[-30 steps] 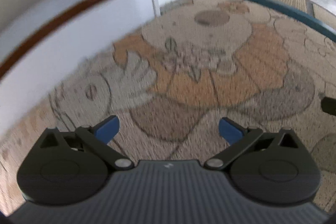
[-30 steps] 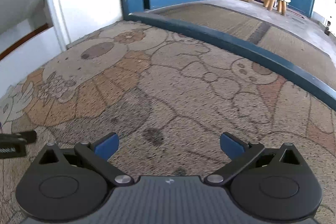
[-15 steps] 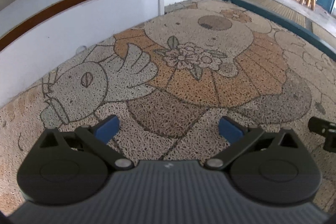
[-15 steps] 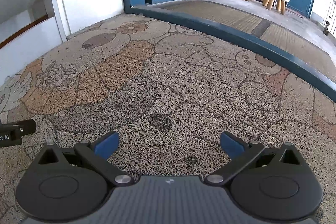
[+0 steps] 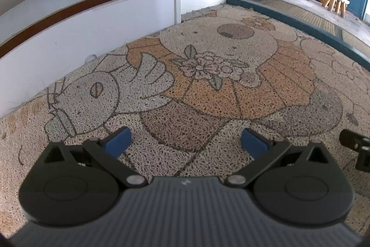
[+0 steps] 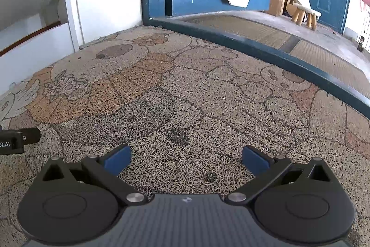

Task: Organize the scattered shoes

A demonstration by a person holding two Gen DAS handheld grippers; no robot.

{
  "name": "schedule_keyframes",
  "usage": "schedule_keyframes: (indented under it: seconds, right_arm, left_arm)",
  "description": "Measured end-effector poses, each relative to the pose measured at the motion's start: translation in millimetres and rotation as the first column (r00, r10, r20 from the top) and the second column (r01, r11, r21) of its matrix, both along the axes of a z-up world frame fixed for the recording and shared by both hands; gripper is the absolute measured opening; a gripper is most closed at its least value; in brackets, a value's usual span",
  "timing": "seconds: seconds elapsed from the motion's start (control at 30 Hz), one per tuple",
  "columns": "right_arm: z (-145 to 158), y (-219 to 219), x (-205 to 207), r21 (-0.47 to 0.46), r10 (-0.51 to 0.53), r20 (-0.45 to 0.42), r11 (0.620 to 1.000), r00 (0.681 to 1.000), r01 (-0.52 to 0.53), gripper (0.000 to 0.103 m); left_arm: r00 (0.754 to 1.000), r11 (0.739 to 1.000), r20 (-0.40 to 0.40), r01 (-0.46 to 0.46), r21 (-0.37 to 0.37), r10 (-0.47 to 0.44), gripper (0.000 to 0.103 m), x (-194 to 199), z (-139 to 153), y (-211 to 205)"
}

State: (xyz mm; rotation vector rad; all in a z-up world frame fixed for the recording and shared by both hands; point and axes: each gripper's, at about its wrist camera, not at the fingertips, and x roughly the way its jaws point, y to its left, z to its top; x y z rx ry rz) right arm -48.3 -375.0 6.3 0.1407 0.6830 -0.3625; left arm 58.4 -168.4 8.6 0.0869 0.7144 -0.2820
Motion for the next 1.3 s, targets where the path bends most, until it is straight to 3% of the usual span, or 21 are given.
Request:
schedule_keyframes:
  seconds: [0.3, 1.3]
  right_arm:
    - [-0.9, 0.0, -0.6, 0.007, -0.004, 0.009, 1.0, 1.0, 0.004, 0.103]
    - [-1.2, 1.2, -1.4, 0.004, -0.008, 0.01, 1.0, 1.0, 0.008, 0.103]
  left_arm:
    - [0.999, 1.0, 0.033, -0.014, 0.013, 0.014, 0.103, -5.4, -1.0, -3.1]
    - [0.999, 1.0, 0.028, -0.015, -0.016, 0.016, 0.103, -5.5, -3.1, 0.3]
